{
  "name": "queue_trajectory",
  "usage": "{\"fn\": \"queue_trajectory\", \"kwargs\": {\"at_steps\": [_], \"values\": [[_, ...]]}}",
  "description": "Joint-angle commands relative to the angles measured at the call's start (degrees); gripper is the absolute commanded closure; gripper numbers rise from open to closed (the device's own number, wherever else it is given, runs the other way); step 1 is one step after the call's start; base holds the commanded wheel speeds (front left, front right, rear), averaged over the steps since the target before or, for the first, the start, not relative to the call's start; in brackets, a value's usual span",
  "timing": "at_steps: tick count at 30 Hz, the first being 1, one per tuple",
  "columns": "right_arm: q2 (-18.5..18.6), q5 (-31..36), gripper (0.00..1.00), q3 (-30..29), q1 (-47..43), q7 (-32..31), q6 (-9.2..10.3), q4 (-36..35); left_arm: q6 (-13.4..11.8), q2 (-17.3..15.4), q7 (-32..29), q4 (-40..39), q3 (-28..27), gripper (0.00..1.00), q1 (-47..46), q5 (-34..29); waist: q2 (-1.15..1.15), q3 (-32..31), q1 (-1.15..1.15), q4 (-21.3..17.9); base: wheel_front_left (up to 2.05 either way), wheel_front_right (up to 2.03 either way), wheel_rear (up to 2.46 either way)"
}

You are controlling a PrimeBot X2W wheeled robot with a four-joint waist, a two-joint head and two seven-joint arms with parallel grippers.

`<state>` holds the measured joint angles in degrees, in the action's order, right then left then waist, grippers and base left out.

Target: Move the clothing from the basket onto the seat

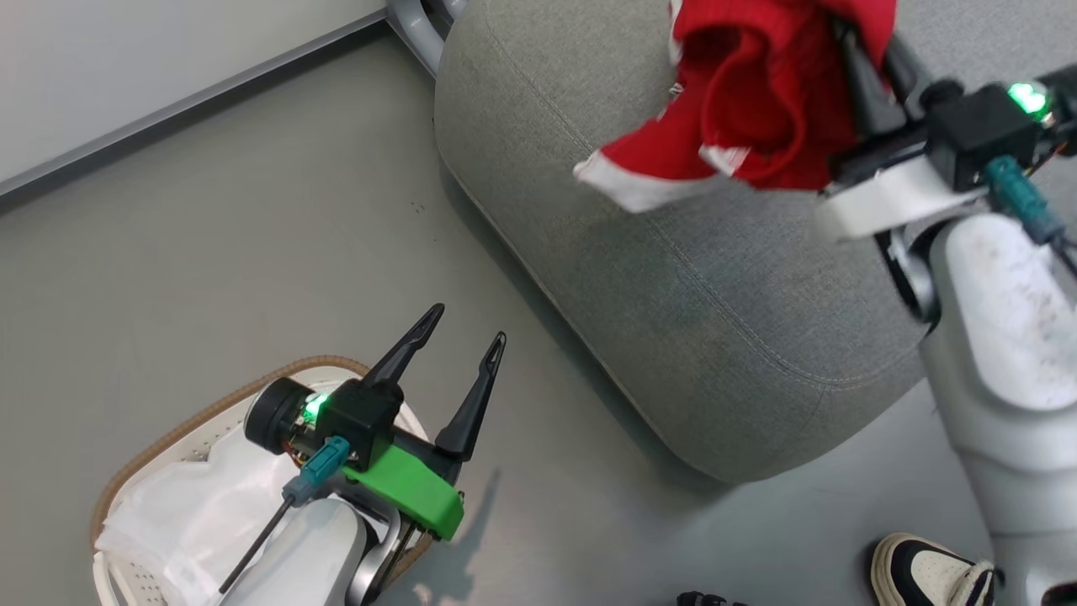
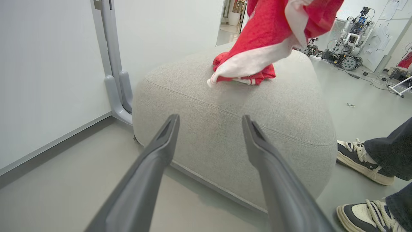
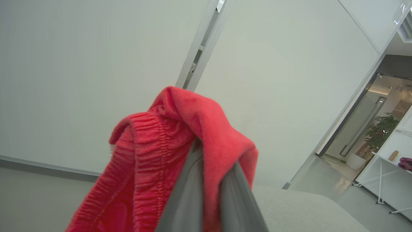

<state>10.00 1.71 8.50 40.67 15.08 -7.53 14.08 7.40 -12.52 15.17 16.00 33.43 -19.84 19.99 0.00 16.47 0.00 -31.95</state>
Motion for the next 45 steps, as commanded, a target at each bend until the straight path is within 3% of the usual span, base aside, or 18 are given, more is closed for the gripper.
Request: {"fn": "queue_trajectory", "kwargs": {"at_steps": [1,10,18,30,31,33,38,45], "values": [[1.34,1.02,1.0,-0.83,3.25,0.12,0.08,1.62,0.15,-0.76,-0.04,-0.11,-0.22,0.0,0.96,-0.49,0.0,1.5,0.0,0.7,0.0,0.0,0.0],[5.71,7.24,1.0,-8.95,18.97,-0.51,0.08,14.7,0.15,-4.27,-0.04,-0.42,-0.11,0.0,0.0,0.13,0.0,6.48,0.0,4.82,0.0,0.0,0.0],[7.83,12.48,1.0,-21.49,22.78,-3.45,0.08,22.94,0.15,-6.72,-0.04,-1.16,0.45,0.0,-2.53,1.13,0.0,11.88,0.0,9.31,0.0,0.0,0.0],[1.27,19.27,1.0,-37.31,13.98,-1.03,0.08,31.49,0.15,-9.48,-0.04,-0.23,-0.78,0.0,-2.59,2.63,0.0,16.1,0.0,12.76,0.0,0.0,0.0],[0.64,19.71,0.9,-38.1,13.51,-0.83,0.08,31.81,0.15,-9.45,-0.04,-0.2,-0.91,0.0,-2.64,2.66,0.0,16.17,0.0,12.84,0.0,0.0,0.0],[-0.59,20.25,0.0,-39.88,12.51,-0.27,0.08,32.01,0.15,-9.28,-0.04,0.01,-1.21,0.0,-2.7,2.65,0.0,16.13,0.0,12.93,0.0,0.0,0.0],[-2.69,20.91,0.0,-42.52,9.83,0.1,0.08,30.92,0.15,-8.82,-0.04,0.67,-1.09,0.0,-1.91,2.74,0.0,15.19,0.0,12.72,0.0,0.0,0.0],[-4.98,15.96,0.0,-41.34,2.02,0.15,0.08,22.45,0.15,-6.81,-0.04,1.86,-2.01,0.0,-0.56,2.8,0.0,12.06,0.0,12.75,0.0,0.0,0.0]]}}
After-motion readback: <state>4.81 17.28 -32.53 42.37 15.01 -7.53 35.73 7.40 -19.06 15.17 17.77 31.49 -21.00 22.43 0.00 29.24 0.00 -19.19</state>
